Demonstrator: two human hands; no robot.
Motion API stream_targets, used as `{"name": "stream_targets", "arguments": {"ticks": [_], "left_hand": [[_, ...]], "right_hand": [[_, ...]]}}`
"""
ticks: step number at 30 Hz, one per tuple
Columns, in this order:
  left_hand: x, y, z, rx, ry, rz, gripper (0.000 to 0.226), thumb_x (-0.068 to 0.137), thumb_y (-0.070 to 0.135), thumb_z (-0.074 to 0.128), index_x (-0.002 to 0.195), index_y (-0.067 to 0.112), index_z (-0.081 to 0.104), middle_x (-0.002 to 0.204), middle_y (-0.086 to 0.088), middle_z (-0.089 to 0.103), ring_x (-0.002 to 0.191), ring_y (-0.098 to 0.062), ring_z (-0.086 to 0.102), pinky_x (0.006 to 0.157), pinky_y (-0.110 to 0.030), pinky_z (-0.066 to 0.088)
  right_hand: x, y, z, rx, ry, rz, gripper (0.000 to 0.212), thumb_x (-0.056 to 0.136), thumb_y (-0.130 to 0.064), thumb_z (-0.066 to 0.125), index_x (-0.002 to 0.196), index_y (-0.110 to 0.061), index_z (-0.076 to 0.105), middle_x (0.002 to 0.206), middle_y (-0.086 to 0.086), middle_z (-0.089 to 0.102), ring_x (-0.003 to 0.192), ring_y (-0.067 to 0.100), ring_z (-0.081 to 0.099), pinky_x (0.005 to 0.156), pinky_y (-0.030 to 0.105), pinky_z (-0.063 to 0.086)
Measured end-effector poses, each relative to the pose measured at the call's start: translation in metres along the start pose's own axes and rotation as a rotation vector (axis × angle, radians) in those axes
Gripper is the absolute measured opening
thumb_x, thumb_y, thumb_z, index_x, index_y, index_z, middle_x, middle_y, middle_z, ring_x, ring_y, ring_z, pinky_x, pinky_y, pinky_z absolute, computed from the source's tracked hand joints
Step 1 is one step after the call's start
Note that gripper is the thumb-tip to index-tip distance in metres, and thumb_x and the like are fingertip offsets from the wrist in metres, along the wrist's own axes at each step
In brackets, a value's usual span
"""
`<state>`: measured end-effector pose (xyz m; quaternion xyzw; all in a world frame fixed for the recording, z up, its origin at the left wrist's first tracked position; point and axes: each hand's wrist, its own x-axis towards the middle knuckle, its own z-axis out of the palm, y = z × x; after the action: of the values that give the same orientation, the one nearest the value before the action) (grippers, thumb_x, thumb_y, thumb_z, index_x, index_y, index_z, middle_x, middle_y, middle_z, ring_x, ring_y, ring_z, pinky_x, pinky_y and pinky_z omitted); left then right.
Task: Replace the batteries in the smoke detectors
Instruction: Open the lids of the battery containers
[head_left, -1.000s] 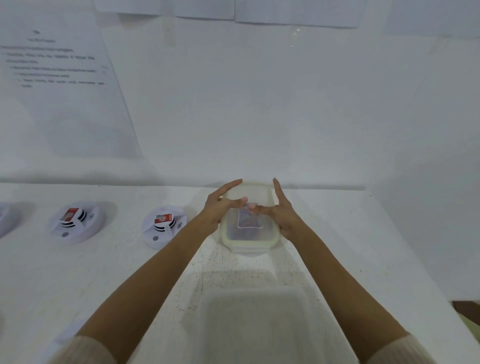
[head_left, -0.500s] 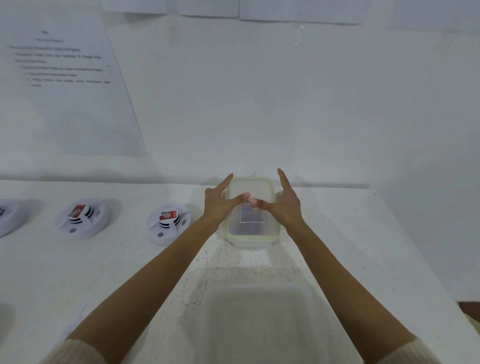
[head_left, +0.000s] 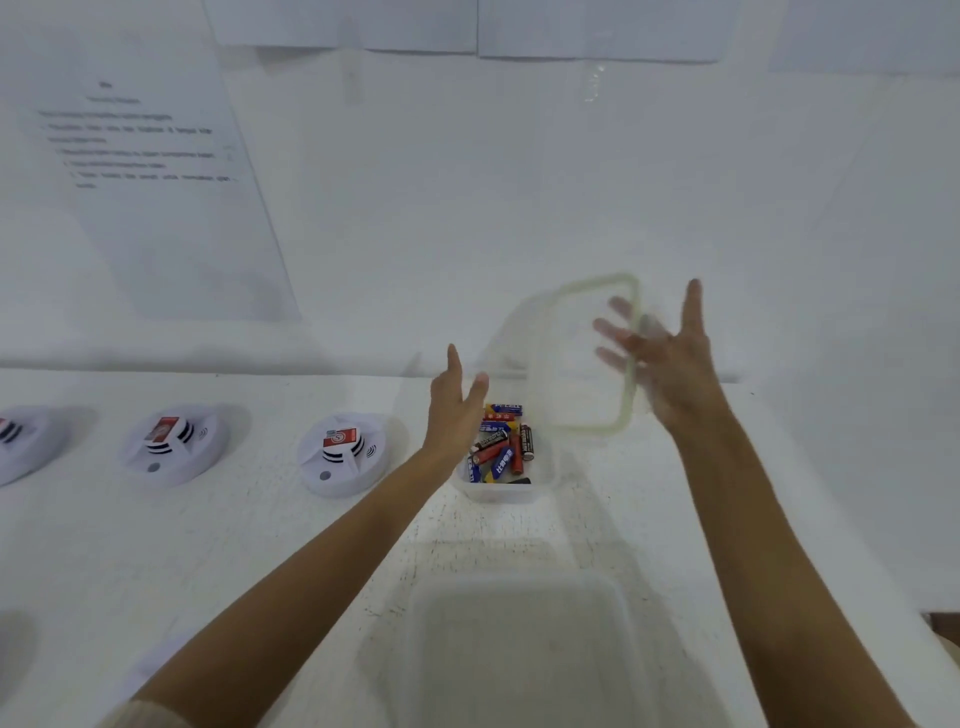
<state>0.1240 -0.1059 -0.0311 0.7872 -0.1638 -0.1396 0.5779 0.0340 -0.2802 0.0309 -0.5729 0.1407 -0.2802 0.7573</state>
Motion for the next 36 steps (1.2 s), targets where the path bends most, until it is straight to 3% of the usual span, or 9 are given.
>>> {"name": "stream_targets", "arguments": {"ticks": [5, 8, 10, 13, 18, 25, 29, 31, 36], "left_hand": [[0.000, -0.013, 0.011, 0.164, 0.036, -0.019, 0.056, 0.103, 0.018, 0.027, 0.149, 0.030, -0.003, 0.112, -0.007, 0.049, 0.094, -0.018, 0.053, 0.088, -0.027, 0.037], [0.004, -0.020, 0.007, 0.176, 0.057, -0.020, 0.061, 0.101, 0.007, 0.029, 0.147, 0.033, -0.001, 0.073, -0.001, 0.044, 0.061, -0.010, 0.042, 0.062, -0.022, 0.041], [0.006, -0.022, 0.001, 0.094, 0.073, -0.064, 0.073, 0.095, -0.007, 0.033, 0.148, 0.034, 0.003, 0.096, -0.005, 0.052, 0.075, -0.018, 0.052, 0.073, -0.034, 0.051], [0.010, -0.024, -0.011, -0.009, 0.143, -0.088, 0.080, 0.091, -0.015, 0.036, 0.148, 0.032, 0.007, 0.129, -0.016, 0.051, 0.091, -0.025, 0.058, 0.089, -0.049, 0.050], [0.023, -0.001, -0.052, 0.043, 0.182, 0.058, 0.059, 0.095, -0.006, 0.038, 0.148, 0.009, 0.016, 0.135, -0.020, 0.049, 0.108, -0.033, 0.057, 0.095, -0.051, 0.047], [0.038, 0.036, -0.070, 0.217, -0.083, 0.136, 0.053, 0.092, -0.012, 0.034, 0.139, 0.011, 0.038, 0.131, -0.015, 0.053, 0.096, -0.026, 0.057, 0.075, -0.036, 0.051], [0.035, 0.036, -0.065, 0.305, -0.334, 0.139, 0.050, 0.096, -0.008, 0.031, 0.140, 0.015, 0.037, 0.130, -0.010, 0.054, 0.099, -0.023, 0.061, 0.077, -0.034, 0.054], [0.033, 0.035, -0.058, 0.342, -0.496, 0.163, 0.050, 0.097, -0.007, 0.029, 0.140, 0.017, 0.037, 0.128, -0.006, 0.056, 0.099, -0.019, 0.063, 0.078, -0.029, 0.055], [0.025, 0.039, -0.019, 0.390, -0.728, 0.299, 0.048, 0.098, -0.005, 0.030, 0.138, 0.020, 0.041, 0.123, 0.000, 0.059, 0.106, -0.019, 0.063, 0.088, -0.034, 0.052]], "right_hand": [[-0.009, -0.014, -0.024, -0.689, 0.039, -0.400, 0.094, 0.086, 0.005, 0.056, 0.145, -0.039, -0.003, 0.127, 0.024, 0.055, 0.100, 0.037, 0.062, 0.084, 0.034, 0.051], [-0.029, 0.019, -0.021, -1.056, -0.066, -0.454, 0.072, 0.092, -0.015, 0.052, 0.145, -0.024, 0.004, 0.130, -0.004, 0.047, 0.057, 0.017, 0.063, 0.049, 0.021, 0.042], [-0.043, 0.047, -0.020, -1.159, -0.156, -0.347, 0.071, 0.093, -0.023, 0.044, 0.145, -0.025, -0.003, 0.128, -0.014, 0.045, 0.047, 0.007, 0.055, 0.041, 0.017, 0.041], [-0.057, 0.083, -0.024, -1.274, -0.249, -0.168, 0.092, 0.087, 0.004, 0.049, 0.141, -0.033, -0.016, 0.138, -0.012, 0.047, 0.075, 0.012, 0.064, 0.048, 0.014, 0.041], [-0.072, 0.106, -0.012, -1.514, -0.483, -0.155, 0.057, 0.099, -0.019, 0.039, 0.148, -0.027, 0.010, 0.152, -0.009, 0.025, 0.139, 0.011, 0.026, 0.105, 0.024, 0.031], [-0.067, 0.111, 0.014, -1.229, -0.794, -0.085, 0.053, 0.095, -0.034, 0.048, 0.143, -0.022, 0.031, 0.150, -0.010, 0.028, 0.140, 0.006, 0.019, 0.113, 0.028, 0.021], [-0.051, 0.089, -0.009, -0.779, -0.200, -0.080, 0.032, 0.089, 0.002, 0.049, 0.112, -0.013, 0.064, 0.114, 0.001, 0.064, 0.106, 0.019, 0.059, 0.093, 0.030, 0.046], [-0.044, 0.066, -0.020, -0.426, 0.024, 0.051, 0.023, 0.093, -0.010, 0.050, 0.111, -0.017, 0.062, 0.105, 0.004, 0.066, 0.096, 0.022, 0.061, 0.078, 0.029, 0.050], [-0.046, 0.041, -0.015, -0.151, -0.232, 0.326, 0.032, 0.086, -0.034, 0.053, 0.117, -0.026, 0.055, 0.107, -0.001, 0.066, 0.097, 0.019, 0.064, 0.077, 0.032, 0.054]]}}
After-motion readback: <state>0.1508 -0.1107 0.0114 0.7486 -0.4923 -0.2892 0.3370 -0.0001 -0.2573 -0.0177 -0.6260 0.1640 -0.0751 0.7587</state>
